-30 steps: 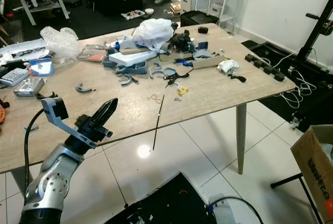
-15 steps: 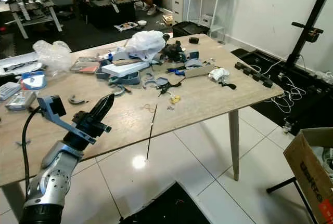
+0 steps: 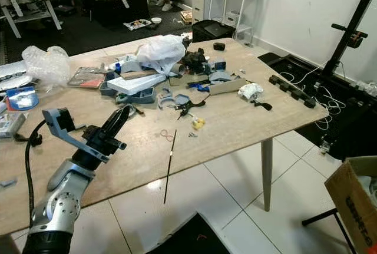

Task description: Picking trash to rubbish bin

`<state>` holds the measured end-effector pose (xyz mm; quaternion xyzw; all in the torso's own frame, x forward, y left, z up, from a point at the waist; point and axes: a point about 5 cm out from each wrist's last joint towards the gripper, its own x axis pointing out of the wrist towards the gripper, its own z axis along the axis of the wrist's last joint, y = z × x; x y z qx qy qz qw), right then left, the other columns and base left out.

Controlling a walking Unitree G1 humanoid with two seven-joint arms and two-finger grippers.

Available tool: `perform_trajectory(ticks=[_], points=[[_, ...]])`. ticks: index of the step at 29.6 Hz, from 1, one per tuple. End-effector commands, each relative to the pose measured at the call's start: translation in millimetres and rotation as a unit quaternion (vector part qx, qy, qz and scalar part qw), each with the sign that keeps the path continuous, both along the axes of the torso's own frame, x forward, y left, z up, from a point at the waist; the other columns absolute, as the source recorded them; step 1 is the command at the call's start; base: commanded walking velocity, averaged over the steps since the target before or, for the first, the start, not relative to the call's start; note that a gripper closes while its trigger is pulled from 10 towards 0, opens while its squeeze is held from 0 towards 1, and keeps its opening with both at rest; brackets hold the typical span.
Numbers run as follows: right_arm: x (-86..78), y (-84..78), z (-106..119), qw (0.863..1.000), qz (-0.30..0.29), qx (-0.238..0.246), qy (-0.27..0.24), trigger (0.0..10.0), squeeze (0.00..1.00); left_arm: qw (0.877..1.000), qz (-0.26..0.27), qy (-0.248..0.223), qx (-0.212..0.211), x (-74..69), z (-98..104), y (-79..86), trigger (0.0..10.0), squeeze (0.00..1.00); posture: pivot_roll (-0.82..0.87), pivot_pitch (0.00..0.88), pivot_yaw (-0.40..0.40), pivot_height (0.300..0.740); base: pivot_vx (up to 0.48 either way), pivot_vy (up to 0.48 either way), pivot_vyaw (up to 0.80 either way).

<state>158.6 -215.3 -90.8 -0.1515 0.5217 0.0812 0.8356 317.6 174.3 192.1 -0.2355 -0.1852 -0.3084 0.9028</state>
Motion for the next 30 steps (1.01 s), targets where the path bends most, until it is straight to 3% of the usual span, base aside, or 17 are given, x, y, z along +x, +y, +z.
perform_trajectory(ticks=[1,14,19,21,23,26,27,29,30], points=[[-13.7,-3.2,-4.8,1.0,0.004,-0.007,0.024,10.0,0.0,1.0,-0.003,0.001,0.009,0.9,-1.8,-1.9,10.0,0.0,-0.07,0.115,0.022,0.74,0.341,0.0,0.0],[-17.8,-0.4,-6.9,1.0,0.004,-0.004,0.027,10.0,0.0,1.0,0.0,0.001,0.01,1.3,-1.6,-1.9,10.0,0.0,-0.08,0.118,0.026,0.74,0.34,0.0,0.0],[-17.7,-0.4,-6.8,1.0,0.005,-0.004,0.027,10.0,0.0,0.999,0.036,0.017,0.017,6.8,-2.8,3.3,10.0,0.0,-0.08,0.12,0.025,0.74,0.0,0.0,0.0],[-18.1,-0.7,-6.9,1.0,0.005,-0.004,0.027,10.0,0.0,0.996,0.077,0.021,0.035,11.4,-1.9,10.6,10.0,0.0,-0.08,0.122,0.026,0.74,0.0,0.0,0.0],[-18.1,-0.7,-6.9,1.0,0.005,-0.004,0.027,10.0,0.0,0.996,0.077,0.021,0.035,11.4,-1.9,10.6,10.0,0.0,-0.08,0.122,0.026,0.74,0.0,0.0,0.0],[-20.1,-1.3,-7.4,1.0,0.003,-0.004,0.029,10.0,0.0,0.979,0.167,0.031,0.109,22.4,1.7,22.9,10.0,0.0,-0.09,0.133,0.031,0.74,0.0,0.0,0.0],[-20.1,-1.3,-7.4,1.0,0.003,-0.004,0.029,10.0,0.0,0.979,0.167,0.031,0.109,22.4,1.7,22.9,10.0,0.0,-0.09,0.133,0.031,0.74,0.0,0.0,0.0],[-22.0,-1.1,-8.1,1.0,0.002,-0.004,0.031,10.0,0.0,0.969,0.191,0.034,0.151,27.8,4.3,22.5,10.0,0.0,-0.09,0.137,0.035,0.74,0.0,0.0,0.0],[-24.5,-0.5,-9.1,0.999,0.0,-0.003,0.033,10.0,0.0,0.962,0.202,0.032,0.181,30.7,6.9,19.4,10.0,0.98,-0.09,0.148,0.045,0.74,0.0,0.0,0.0]])
